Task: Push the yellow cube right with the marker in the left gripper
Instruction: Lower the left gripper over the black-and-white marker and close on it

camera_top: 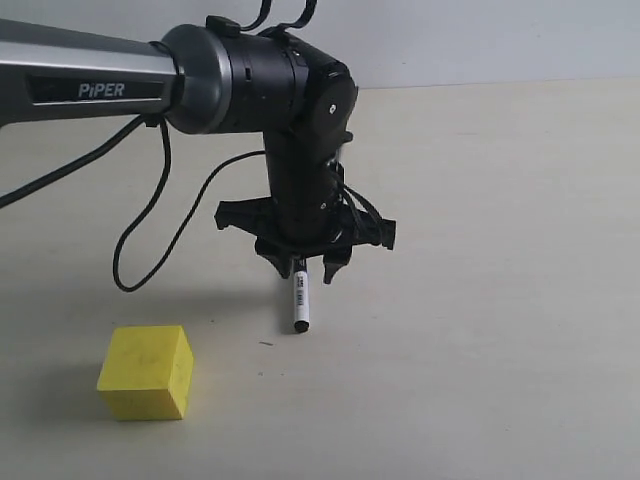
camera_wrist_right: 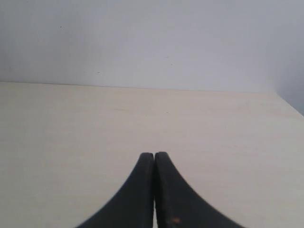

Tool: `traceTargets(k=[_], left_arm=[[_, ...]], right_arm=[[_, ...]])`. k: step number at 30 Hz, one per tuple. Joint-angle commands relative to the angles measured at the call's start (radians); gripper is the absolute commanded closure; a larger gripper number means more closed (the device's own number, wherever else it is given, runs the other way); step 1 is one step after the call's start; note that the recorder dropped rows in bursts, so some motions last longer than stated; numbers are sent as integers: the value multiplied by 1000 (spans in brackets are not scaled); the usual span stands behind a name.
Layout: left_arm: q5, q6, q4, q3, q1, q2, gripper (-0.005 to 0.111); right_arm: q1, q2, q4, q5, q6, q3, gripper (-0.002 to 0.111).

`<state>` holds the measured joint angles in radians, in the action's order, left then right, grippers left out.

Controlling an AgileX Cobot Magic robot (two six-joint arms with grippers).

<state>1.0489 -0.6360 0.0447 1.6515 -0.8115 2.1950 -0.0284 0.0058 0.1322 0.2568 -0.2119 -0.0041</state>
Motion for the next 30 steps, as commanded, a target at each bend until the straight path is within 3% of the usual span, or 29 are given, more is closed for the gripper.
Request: traceTargets(k=[1, 30], left_arm=[[41, -24, 6, 0, -3, 15, 60], [-47, -76, 18, -70, -7, 30, 60]], right_arm=[[-6, -6, -1, -15, -1, 4, 108], [-6, -6, -1, -15, -1, 4, 108]])
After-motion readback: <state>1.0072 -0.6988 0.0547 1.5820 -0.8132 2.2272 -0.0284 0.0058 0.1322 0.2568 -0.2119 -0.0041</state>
